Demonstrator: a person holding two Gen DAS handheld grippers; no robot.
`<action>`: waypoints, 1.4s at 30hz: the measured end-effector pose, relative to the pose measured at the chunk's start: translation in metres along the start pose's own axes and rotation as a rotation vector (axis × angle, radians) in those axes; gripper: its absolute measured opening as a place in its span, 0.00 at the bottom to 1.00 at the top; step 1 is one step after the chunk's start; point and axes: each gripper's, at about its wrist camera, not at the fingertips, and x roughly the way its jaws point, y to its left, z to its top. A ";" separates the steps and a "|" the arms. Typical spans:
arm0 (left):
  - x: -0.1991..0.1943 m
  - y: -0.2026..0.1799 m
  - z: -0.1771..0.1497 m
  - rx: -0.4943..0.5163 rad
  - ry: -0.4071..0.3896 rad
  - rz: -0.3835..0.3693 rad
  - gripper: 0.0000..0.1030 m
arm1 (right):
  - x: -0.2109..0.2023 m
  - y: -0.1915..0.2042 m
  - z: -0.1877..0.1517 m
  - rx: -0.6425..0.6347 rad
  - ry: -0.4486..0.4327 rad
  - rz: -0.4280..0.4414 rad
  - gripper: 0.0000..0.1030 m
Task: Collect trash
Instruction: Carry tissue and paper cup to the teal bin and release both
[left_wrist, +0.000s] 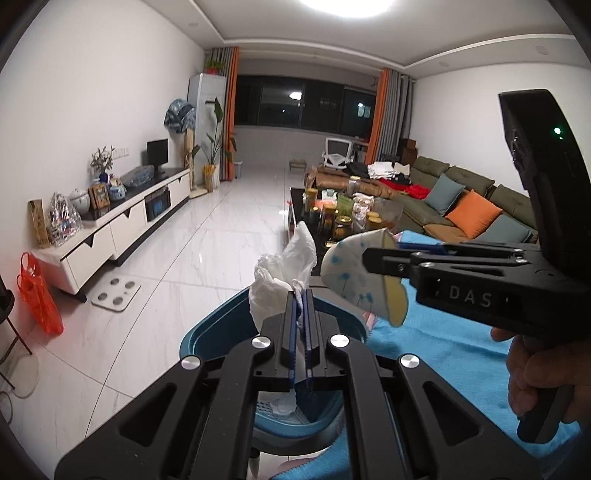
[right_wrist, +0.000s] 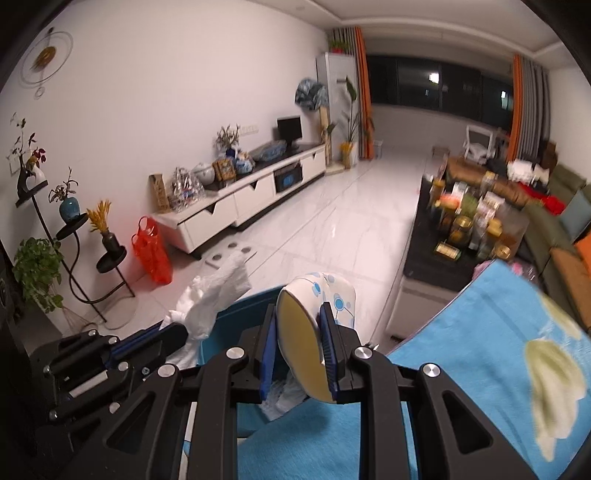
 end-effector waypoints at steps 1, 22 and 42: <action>0.008 0.003 -0.001 -0.010 0.011 0.001 0.03 | 0.006 0.000 0.000 0.007 0.015 0.011 0.20; 0.165 0.079 -0.068 -0.120 0.267 0.024 0.04 | 0.109 0.015 -0.012 0.072 0.334 0.069 0.20; 0.181 0.066 -0.076 -0.143 0.292 0.040 0.35 | 0.120 0.007 -0.009 0.125 0.370 0.070 0.50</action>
